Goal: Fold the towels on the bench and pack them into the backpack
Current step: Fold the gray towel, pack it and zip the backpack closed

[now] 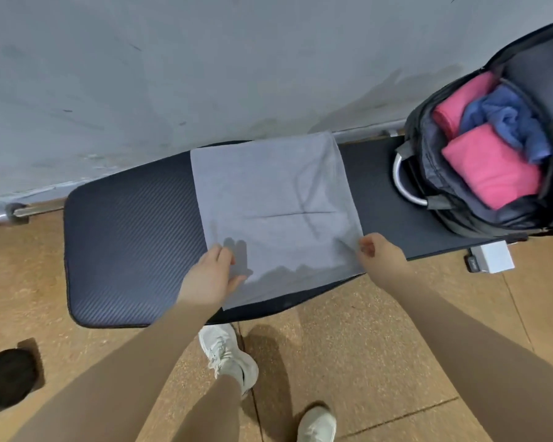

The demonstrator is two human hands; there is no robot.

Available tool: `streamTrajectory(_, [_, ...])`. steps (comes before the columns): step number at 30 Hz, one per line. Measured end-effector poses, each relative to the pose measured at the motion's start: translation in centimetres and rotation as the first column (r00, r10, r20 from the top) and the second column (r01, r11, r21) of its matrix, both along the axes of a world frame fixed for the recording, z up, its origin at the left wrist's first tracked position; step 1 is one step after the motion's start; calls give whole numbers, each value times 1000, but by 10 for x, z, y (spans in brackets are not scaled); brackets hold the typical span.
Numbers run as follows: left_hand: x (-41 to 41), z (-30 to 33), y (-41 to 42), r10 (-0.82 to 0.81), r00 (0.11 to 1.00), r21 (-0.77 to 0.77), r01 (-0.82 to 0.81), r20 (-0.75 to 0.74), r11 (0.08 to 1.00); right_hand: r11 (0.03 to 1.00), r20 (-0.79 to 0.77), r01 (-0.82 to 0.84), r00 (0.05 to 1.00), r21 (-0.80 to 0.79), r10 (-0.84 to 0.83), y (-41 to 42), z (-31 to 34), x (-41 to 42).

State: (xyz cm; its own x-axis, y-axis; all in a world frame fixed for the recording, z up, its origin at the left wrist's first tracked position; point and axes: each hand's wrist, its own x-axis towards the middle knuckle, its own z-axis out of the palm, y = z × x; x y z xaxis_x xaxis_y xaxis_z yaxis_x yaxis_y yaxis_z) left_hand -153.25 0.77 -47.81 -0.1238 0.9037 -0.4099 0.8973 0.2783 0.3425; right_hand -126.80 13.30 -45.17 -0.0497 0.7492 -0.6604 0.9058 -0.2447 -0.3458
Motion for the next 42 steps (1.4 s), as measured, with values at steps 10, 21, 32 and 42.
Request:
streamTrajectory(10, [3,-48,-42,-397,840,298,512,-369,805,949,-105,-5,994,314,39,-4,-51,26])
streamTrajectory(21, [10,-44,-54,-209,881,381,383,-425,841,878,-196,-22,972,478,131,-13,-73,36])
streamTrajectory(32, [15,0,-72,-79,976,452,165,-204,877,978,-800,202,577,-54,-163,-14,-30,61])
streamTrajectory(42, [43,-8,-74,-325,923,-31,326,-207,945,983,-268,-180,949,-21,168,-18,-39,94])
